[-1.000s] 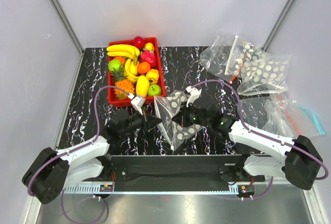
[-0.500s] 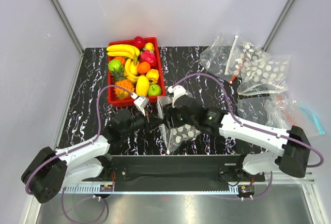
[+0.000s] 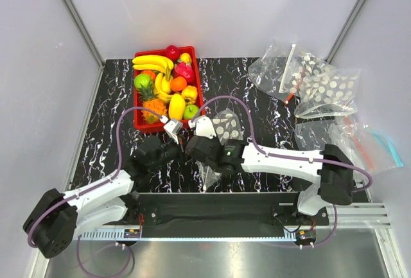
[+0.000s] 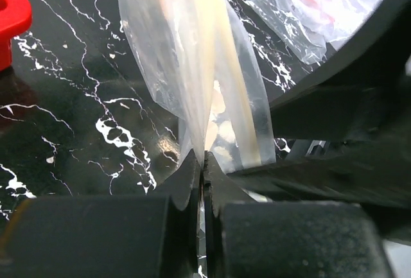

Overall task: Place the food in the zip-top bag and seal the zipper
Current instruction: Open the zipper of the food storage bag.

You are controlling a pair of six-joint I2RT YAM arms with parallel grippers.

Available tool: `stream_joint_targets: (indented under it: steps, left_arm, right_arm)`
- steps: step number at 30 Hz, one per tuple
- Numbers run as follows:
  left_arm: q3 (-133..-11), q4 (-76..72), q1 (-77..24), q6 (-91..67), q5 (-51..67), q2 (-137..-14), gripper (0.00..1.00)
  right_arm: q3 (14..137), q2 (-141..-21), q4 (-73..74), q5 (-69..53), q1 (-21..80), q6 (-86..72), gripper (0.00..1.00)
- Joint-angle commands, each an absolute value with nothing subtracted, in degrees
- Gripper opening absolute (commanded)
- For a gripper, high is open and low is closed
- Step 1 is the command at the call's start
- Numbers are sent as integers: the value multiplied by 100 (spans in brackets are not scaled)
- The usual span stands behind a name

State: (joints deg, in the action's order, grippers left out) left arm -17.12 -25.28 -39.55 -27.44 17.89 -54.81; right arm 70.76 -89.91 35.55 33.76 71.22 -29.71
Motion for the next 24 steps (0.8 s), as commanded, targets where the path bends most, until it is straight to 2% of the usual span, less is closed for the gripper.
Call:
stream_joint_targets:
  steps: [1,3,9,13,16,19,20,21,24]
  left_arm:
    - [-1890,-2698,-3973,-2637,1652,-5326,0]
    - [-1898,-2646,-3973,-2637,1626,-5309,0]
    - [-2039,-2339,-3973,-2654,1311,-5545,0]
    - [-2364,-1794,-3973,-2584,976,-5993,0]
    - [-2505,-1723,-3973,-2593,1063,-6292,0]
    - [-2575,-1618,-3973,-2593,993,-6433,0]
    - [-2593,-1608,-3981,-2593,984,-6460,0]
    - [-2593,-1600,-3973,-2593,984,-6486,0]
    - [-2637,-1556,-3981,-2575,949,-6556,0]
  right_arm:
    - [7347,-9228,4033,4200,7145,-3514,42]
    - [7356,-9290,4165,4490,7146,-3656,36]
    - [7470,-9316,4710,5114,7146,-3963,37]
    - [7822,-9316,5694,5572,6971,-4236,36]
    - [7779,-9255,5888,5555,6742,-4166,33]
    - [7734,-9124,6213,5739,6574,-4341,22]
    - [7708,-9080,6240,5800,6513,-4342,13]
    - [7638,-9009,6188,5801,6478,-4298,9]
    - [7489,-8746,6021,5757,6294,-4000,1]
